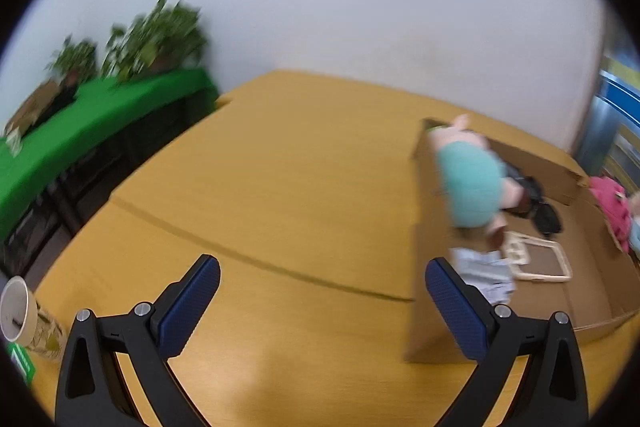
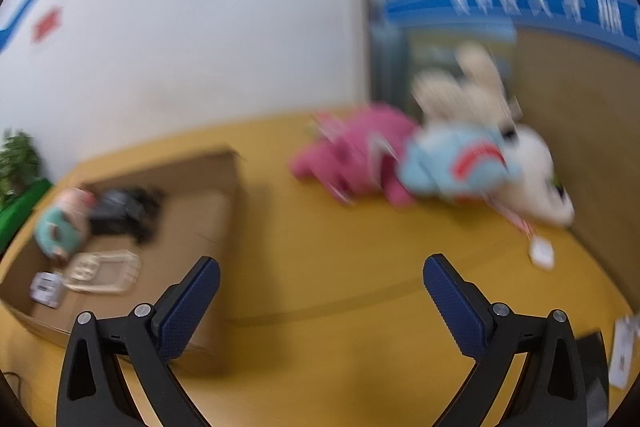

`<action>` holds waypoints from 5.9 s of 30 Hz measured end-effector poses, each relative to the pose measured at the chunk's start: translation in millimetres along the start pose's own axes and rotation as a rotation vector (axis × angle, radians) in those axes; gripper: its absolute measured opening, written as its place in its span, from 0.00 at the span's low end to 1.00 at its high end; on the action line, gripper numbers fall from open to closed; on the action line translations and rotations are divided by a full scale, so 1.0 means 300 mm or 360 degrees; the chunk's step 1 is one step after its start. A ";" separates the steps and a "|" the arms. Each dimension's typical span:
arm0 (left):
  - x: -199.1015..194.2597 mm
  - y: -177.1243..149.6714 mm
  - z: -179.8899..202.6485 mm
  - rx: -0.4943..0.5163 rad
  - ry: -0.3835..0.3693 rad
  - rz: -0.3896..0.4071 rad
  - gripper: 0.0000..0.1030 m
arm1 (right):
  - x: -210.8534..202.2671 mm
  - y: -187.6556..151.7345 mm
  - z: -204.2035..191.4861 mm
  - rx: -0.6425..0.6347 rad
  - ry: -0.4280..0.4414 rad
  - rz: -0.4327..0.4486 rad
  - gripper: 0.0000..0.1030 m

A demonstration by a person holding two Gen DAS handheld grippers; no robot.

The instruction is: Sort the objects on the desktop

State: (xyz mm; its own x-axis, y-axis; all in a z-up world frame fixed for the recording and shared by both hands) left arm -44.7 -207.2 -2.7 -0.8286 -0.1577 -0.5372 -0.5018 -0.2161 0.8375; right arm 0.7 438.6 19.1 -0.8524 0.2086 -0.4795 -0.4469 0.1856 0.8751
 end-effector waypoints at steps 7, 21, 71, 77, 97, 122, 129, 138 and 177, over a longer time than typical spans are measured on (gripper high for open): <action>0.217 -0.116 -0.110 -0.0024 0.0008 -0.0319 0.99 | 0.276 -0.209 0.328 0.0018 -0.0258 -0.0496 1.00; 0.309 -0.228 0.014 0.0275 -0.0084 -0.0362 1.00 | 0.341 -0.213 0.350 0.0047 -0.0221 -0.0470 1.00; 0.336 -0.212 0.019 0.0297 -0.0123 -0.0391 1.00 | 0.384 -0.184 0.360 -0.0004 -0.0150 -0.0483 1.00; 0.336 -0.211 0.019 0.0298 -0.0124 -0.0391 1.00 | 0.383 -0.184 0.360 -0.0003 -0.0152 -0.0483 1.00; 0.350 -0.189 0.017 0.0297 -0.0128 -0.0394 1.00 | 0.376 -0.199 0.367 -0.0002 -0.0152 -0.0479 1.00; 0.346 -0.180 0.017 0.0298 -0.0135 -0.0392 1.00 | 0.376 -0.204 0.362 -0.0002 -0.0153 -0.0481 1.00; 0.347 -0.178 0.017 0.0297 -0.0135 -0.0391 1.00 | 0.373 -0.205 0.362 -0.0002 -0.0154 -0.0481 1.00; 0.348 -0.178 0.017 0.0299 -0.0136 -0.0390 1.00 | 0.399 -0.194 0.354 -0.0002 -0.0154 -0.0482 1.00; -0.553 -0.013 0.049 0.0153 -0.0634 0.0043 0.99 | -0.485 0.015 -0.103 -0.0336 0.0512 0.0168 1.00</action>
State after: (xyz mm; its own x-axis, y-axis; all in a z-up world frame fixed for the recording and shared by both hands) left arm 91.2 -166.1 84.5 -0.8637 0.2273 -0.4498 -0.4836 -0.1230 0.8666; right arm 114.4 379.5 94.8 -0.9231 -0.1014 -0.3709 -0.3699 -0.0293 0.9286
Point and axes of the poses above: each gripper's, at about its wrist camera, not at the fingertips, and x roughly the way its jaws point, z to its right, y to its top, the point moved 6 cm from there along x, roughly the way its jaws point, and after that the axes turned 8 degrees about z, right-handed, at the moved point
